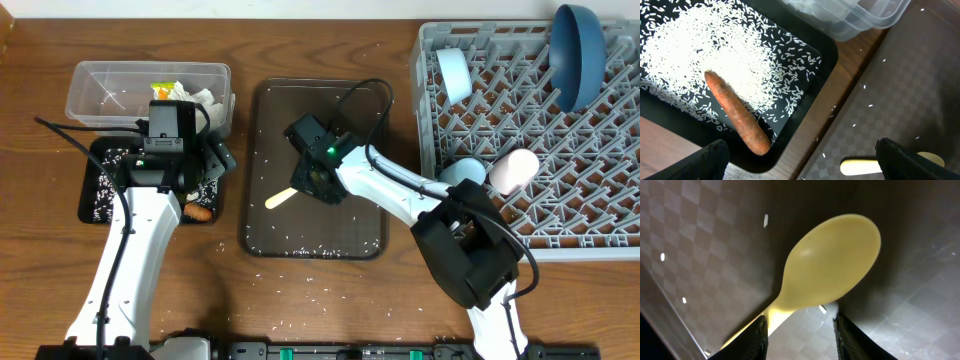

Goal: Sort waste into correct bins and load items into the dishwasher rack
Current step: 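Move the right gripper to the yellow spoon on the brown tray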

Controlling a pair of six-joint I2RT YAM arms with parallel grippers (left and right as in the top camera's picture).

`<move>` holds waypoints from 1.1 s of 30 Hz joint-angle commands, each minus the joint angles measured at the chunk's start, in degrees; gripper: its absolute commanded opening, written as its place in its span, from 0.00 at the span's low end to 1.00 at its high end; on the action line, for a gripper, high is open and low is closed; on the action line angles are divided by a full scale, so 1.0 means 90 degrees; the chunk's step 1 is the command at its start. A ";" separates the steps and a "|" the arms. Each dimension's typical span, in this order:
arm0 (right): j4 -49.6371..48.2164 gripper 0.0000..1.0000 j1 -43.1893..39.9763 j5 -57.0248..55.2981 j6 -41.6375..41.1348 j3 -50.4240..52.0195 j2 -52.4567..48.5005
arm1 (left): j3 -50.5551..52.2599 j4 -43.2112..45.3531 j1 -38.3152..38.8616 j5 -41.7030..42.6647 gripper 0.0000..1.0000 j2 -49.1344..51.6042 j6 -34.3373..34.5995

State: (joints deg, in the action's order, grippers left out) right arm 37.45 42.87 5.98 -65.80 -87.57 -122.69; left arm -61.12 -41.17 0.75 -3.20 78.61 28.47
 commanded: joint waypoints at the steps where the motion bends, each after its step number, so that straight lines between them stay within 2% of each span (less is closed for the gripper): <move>1: 0.0022 0.36 0.0032 -0.0078 -0.0112 0.0044 -0.0170 | -0.0109 -0.0019 -0.0017 -0.0104 0.96 -0.0017 -0.0039; 4: 0.0053 0.09 0.0029 -0.0185 0.0046 0.0044 -0.0291 | -0.0109 -0.0019 -0.0017 -0.0104 0.96 -0.0017 -0.0039; 5: 0.0083 0.03 0.0019 -0.0185 0.0151 0.0044 -0.0316 | -0.0109 -0.0019 -0.0017 -0.0104 0.96 -0.0017 -0.0039; 13: 0.0126 0.01 -0.0175 -0.0189 0.1073 0.0039 -0.0340 | -0.0109 -0.0019 -0.0017 -0.0104 0.96 -0.0017 -0.0039; 18: 0.0146 0.24 -0.0381 -0.0403 0.1231 0.0039 -0.0330 | -0.0109 -0.0019 -0.0017 -0.0102 0.96 -0.0017 -0.0039; 23: -0.0124 0.40 -0.0474 -0.0228 0.1251 0.0039 -0.0330 | -0.0109 -0.0019 -0.0017 -0.0104 0.96 -0.0017 -0.0039; 30: -0.0505 0.43 -0.0158 -0.0236 0.1246 0.0039 -0.0330 | -0.0109 -0.0019 -0.0017 -0.0102 0.96 -0.0017 -0.0039; 33: -0.0619 0.49 -0.0039 -0.0478 0.1103 0.0039 -0.0333 | -0.0109 -0.0019 -0.0017 -0.0102 0.96 -0.0017 -0.0039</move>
State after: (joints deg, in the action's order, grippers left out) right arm 32.25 40.56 4.12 -55.27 -88.29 -123.74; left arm -61.12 -41.17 0.75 -3.22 78.61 28.47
